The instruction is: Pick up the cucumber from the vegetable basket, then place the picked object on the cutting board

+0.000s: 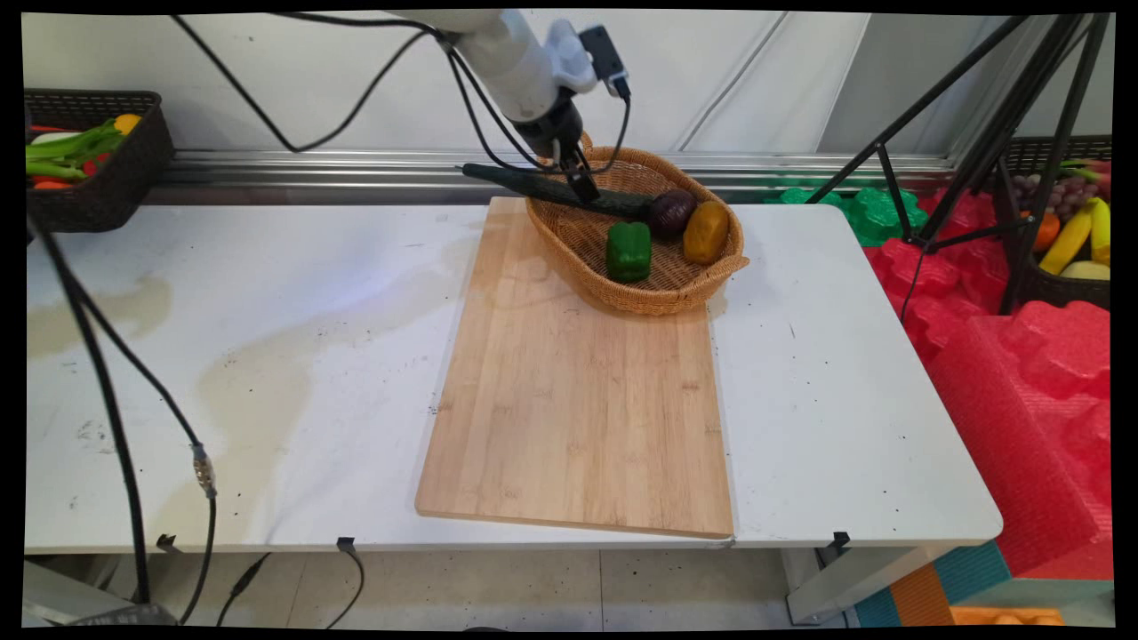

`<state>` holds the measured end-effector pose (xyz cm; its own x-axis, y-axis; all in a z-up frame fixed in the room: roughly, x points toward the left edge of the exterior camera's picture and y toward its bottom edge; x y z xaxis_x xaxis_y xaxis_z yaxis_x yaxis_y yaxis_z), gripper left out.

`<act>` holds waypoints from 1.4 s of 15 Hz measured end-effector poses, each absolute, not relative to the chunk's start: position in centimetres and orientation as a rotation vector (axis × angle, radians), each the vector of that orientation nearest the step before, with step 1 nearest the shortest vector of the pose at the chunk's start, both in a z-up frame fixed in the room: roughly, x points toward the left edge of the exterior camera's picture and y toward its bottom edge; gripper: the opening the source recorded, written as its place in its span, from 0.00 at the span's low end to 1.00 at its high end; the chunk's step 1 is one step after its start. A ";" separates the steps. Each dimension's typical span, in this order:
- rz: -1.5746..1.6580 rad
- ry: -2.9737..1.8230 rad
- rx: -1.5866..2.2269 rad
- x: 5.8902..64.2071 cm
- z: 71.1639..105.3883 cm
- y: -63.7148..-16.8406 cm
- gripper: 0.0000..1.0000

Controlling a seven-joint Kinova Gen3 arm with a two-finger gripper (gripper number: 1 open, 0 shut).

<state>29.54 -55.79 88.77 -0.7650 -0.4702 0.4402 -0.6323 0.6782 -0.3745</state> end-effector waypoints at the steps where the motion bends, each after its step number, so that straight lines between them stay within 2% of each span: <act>1: 0.738 -2.604 0.860 29.3 88.0 -56.6 1.00; 7: 0.712 -2.685 0.797 28.3 84.7 -59.6 1.00; 8: 0.712 -2.694 0.787 28.2 84.4 -59.9 0.00; 14: 0.774 -2.728 0.717 27.9 84.4 -60.1 0.00; 21: 0.887 -2.689 0.651 28.0 89.9 -54.9 0.00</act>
